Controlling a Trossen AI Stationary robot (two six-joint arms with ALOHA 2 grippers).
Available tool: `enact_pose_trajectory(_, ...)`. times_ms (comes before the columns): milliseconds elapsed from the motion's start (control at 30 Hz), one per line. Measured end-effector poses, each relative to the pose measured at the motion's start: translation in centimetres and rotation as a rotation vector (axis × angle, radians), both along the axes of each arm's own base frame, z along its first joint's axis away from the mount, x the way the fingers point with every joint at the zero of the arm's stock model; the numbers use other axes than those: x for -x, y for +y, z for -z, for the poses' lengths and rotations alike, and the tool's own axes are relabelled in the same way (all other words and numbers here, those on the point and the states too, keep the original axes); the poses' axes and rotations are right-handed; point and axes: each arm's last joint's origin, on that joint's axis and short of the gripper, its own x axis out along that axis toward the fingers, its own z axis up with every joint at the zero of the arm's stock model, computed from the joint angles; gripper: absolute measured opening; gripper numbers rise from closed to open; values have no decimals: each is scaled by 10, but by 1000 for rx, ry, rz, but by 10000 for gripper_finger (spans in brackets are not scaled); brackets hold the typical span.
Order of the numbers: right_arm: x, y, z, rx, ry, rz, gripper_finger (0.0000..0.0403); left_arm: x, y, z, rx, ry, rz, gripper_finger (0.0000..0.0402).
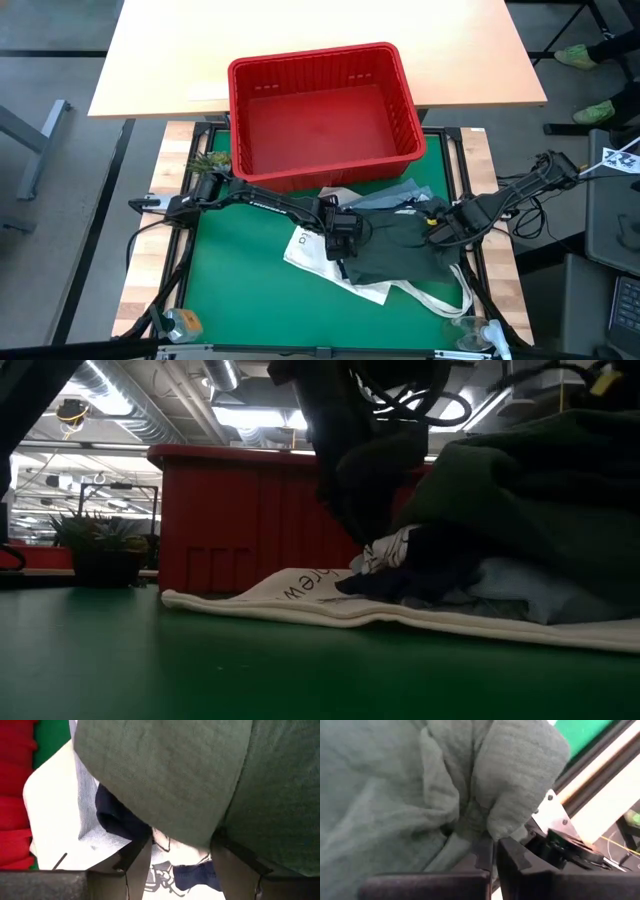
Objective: Fold laundry
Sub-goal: Fold the green shirt
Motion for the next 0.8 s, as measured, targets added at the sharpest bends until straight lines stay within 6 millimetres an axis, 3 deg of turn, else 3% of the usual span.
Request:
enact_pose_trajectory(200,7,-3,5,-14,22,-41,11,0,0,0,-2,2,5,195)
enact_pose_trajectory(567,10,1,5,-189,122,-175,12,0,0,-2,-3,3,8,195)
enact_pose_trajectory(800,10,1,5,-191,130,-253,12,-3,0,-31,-43,12,36,194)
